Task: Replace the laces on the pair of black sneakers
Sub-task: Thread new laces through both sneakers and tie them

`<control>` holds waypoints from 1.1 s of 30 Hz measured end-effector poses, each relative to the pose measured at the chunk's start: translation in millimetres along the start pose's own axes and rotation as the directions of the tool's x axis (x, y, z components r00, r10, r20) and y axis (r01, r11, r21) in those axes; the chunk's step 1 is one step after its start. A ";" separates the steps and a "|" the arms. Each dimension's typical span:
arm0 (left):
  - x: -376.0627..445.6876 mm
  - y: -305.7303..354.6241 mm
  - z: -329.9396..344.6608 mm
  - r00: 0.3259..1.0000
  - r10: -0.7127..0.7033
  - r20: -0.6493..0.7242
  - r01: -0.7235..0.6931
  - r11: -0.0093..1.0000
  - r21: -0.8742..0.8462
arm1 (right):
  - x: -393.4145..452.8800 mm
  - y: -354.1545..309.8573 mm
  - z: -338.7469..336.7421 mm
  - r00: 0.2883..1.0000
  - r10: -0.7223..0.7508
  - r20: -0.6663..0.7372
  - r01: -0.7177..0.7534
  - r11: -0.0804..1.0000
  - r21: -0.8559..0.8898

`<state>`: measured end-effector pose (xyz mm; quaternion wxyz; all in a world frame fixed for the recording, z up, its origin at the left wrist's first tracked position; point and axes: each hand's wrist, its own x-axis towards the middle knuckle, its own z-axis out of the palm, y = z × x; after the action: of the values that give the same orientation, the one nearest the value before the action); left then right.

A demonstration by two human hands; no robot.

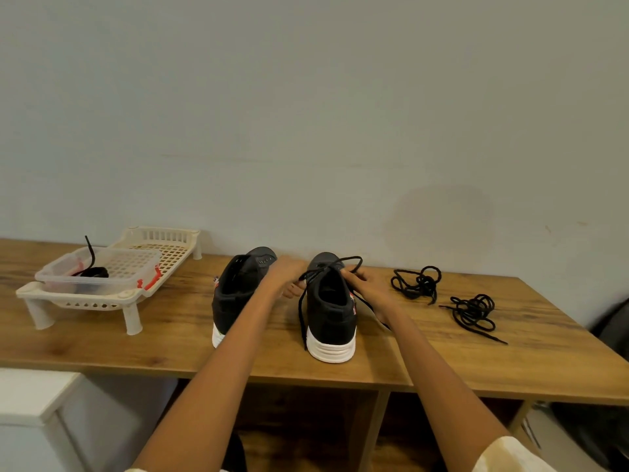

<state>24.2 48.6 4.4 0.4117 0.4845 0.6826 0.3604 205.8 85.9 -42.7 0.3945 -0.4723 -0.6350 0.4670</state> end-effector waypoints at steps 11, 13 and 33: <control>3.3 -8.8 -0.2 0.946 0.268 -0.185 -0.287 0.954 -0.084 | -1.2 -2.4 2.9 1.000 -0.006 -0.018 0.006 1.000 -0.002; 1.7 -16.2 1.9 0.951 0.289 -0.110 -0.285 0.957 0.052 | -3.4 -4.8 4.5 0.999 -0.015 -0.031 0.015 1.000 -0.013; -10.5 0.7 -18.1 0.882 0.204 -0.425 -0.397 0.808 -0.435 | -5.0 2.3 -2.8 0.999 -0.016 0.043 0.016 1.000 0.007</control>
<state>9.9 37.0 14.5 0.3299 0.3877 0.5387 0.6713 210.1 81.9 -44.5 0.3861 -0.4556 -0.6455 0.4761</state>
